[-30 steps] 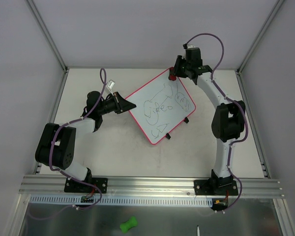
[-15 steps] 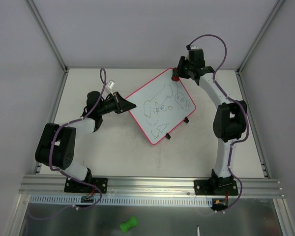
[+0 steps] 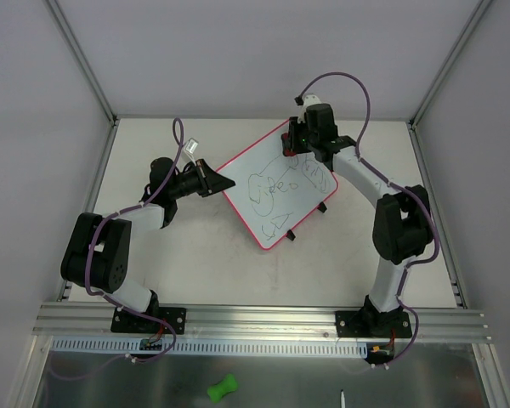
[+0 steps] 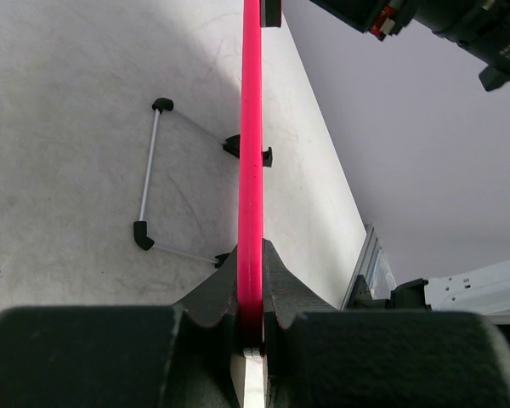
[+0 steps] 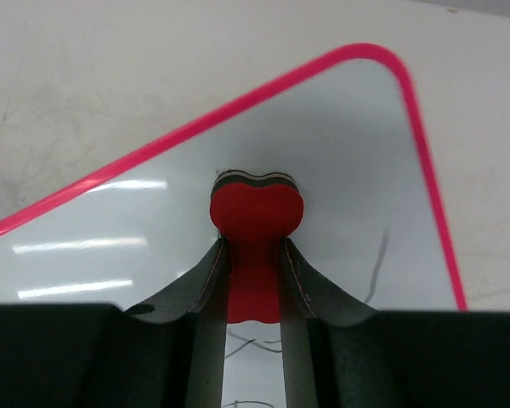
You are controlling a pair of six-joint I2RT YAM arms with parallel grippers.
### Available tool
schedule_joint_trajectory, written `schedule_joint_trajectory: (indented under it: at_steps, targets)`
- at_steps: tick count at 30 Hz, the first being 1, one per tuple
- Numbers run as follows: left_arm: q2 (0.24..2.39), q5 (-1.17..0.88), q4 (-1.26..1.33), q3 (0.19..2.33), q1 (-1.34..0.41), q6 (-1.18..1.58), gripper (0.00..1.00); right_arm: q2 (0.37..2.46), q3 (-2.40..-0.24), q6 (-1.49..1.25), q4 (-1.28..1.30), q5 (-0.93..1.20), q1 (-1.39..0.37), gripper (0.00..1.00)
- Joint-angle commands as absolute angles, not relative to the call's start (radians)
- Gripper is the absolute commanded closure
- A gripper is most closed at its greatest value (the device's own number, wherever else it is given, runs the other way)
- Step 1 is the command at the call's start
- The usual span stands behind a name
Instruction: Erase the whiteboard
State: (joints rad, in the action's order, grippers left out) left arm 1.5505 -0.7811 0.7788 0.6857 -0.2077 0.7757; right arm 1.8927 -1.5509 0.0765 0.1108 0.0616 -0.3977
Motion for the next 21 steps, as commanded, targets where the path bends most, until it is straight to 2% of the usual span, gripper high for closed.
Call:
schedule_joint_trajectory:
  at_steps: [1,9,21]
  targets:
    - [1.545,-0.838,0.805,0.696,-0.216,0.661,1.0,1.896,-1.526,0.152,0.133,0.121,-0.521,1.0]
    - [1.543,-0.839,0.801,0.695,-0.216,0.658,1.0,1.899,-1.532,0.198,0.147,0.072,-0.575,1.0]
    - [1.537,-0.835,0.799,0.695,-0.216,0.657,1.0,1.882,-1.413,-0.116,0.15,0.08,-0.339,1.0]
